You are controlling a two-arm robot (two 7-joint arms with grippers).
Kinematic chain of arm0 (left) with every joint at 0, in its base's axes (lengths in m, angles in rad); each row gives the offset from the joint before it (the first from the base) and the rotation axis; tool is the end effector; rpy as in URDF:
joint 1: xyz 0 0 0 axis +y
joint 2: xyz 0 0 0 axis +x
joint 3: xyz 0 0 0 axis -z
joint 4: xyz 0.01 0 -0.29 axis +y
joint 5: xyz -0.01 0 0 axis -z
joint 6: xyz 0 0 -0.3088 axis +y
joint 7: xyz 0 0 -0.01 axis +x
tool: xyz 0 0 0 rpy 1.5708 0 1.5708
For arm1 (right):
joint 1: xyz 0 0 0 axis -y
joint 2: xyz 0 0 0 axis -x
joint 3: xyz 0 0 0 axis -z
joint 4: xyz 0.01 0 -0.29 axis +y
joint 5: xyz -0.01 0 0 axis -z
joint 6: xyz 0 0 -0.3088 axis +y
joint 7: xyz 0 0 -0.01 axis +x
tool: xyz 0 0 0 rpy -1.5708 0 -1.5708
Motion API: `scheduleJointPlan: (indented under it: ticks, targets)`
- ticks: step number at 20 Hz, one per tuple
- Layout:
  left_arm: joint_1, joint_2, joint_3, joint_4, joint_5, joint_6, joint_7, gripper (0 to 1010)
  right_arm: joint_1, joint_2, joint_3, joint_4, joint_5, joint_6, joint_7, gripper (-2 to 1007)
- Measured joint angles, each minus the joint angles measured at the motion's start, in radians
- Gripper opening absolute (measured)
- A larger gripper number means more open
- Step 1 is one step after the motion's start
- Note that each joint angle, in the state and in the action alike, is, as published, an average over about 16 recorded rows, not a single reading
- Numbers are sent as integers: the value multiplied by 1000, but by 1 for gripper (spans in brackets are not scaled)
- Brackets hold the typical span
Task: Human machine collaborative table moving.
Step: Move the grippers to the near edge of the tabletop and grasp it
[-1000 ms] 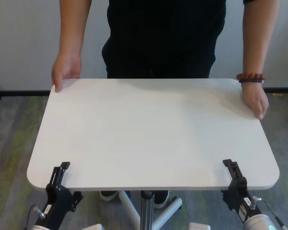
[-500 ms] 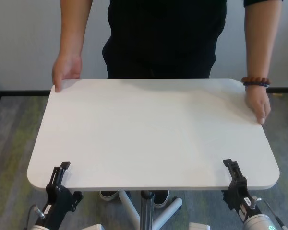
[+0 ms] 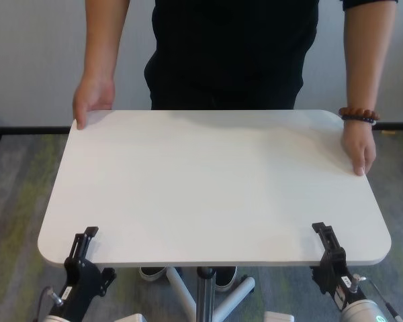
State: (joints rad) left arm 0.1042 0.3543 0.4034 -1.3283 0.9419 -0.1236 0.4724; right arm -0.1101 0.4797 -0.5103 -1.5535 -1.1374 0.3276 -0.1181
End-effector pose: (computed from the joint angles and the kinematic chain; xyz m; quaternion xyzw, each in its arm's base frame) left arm 0.2486 0.0127 -0.4239 0.3425 -0.4668 0.4968 0.6465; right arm 0.2480 -0.0017 -0.3745 -0.5350 -0.4924 -0.3895 0.5654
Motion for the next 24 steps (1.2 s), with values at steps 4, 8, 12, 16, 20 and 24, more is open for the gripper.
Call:
scheduleJointPlan:
  ticks: [4,8,12,16,20,24]
  targets:
    - [0,0,0,0,0,0,0,1001,0,0,0,0,0,1,0,1000]
    - [0,0,0,0,0,0,0,1001,0,0,-1,0,-1,1,0,1000]
    - [0,0,0,0,0,0,0,1001,0,0,-1,0,-1,2,0,1000]
    - [0,0,0,0,0,0,0,1001,0,0,-1,0,-1,2,0,1000]
    - [0,0,0,0,0,0,0,1001,1,0,-1,0,-2,3,0,1000]
    - [0,0,0,0,0,0,0,1001,1,0,-1,0,-2,3,0,1000]
